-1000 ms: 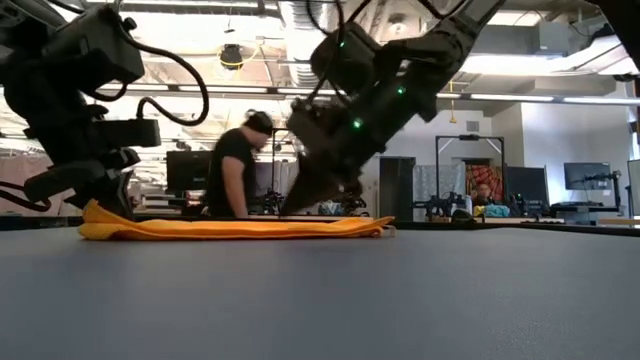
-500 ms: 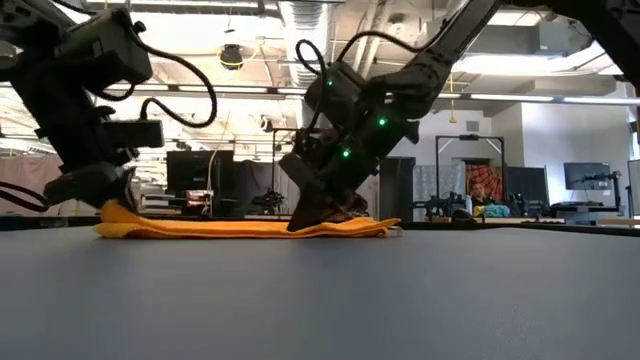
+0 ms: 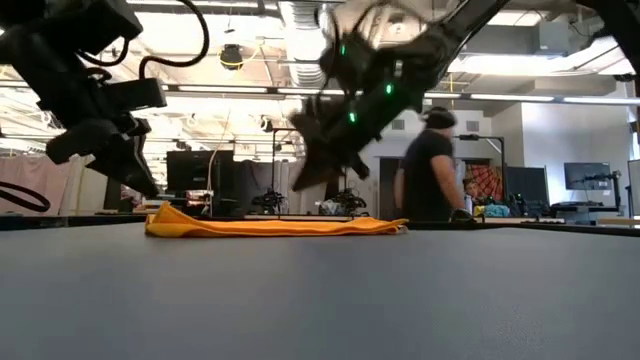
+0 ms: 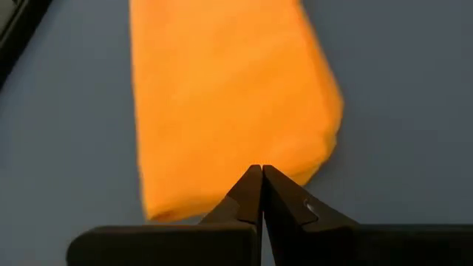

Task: Roll towel
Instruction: Fold the yellow microfiber cloth

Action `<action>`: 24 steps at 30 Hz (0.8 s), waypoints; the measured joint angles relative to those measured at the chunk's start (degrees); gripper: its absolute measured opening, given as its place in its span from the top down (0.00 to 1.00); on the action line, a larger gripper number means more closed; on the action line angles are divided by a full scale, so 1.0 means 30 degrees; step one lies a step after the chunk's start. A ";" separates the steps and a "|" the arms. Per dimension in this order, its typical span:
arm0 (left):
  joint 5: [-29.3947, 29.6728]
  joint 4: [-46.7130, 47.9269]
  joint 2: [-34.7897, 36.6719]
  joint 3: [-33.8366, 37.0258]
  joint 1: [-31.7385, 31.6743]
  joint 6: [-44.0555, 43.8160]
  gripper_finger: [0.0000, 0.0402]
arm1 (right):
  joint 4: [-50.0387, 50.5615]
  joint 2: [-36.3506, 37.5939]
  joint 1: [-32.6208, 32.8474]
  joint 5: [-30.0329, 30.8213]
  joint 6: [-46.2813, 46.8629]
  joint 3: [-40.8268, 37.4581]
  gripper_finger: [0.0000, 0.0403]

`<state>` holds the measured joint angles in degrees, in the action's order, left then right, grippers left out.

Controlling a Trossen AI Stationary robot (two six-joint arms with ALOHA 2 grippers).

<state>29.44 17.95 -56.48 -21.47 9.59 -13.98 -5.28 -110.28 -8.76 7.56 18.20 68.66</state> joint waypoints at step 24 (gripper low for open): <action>-0.5262 -0.5382 -0.4264 0.0583 -0.4615 0.3797 1.00 | -0.0835 -0.7078 0.4920 0.5045 0.0779 0.6415 0.96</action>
<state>13.65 1.80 -69.27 -19.73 -4.25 -2.59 -7.79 -131.51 6.00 22.70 20.53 87.91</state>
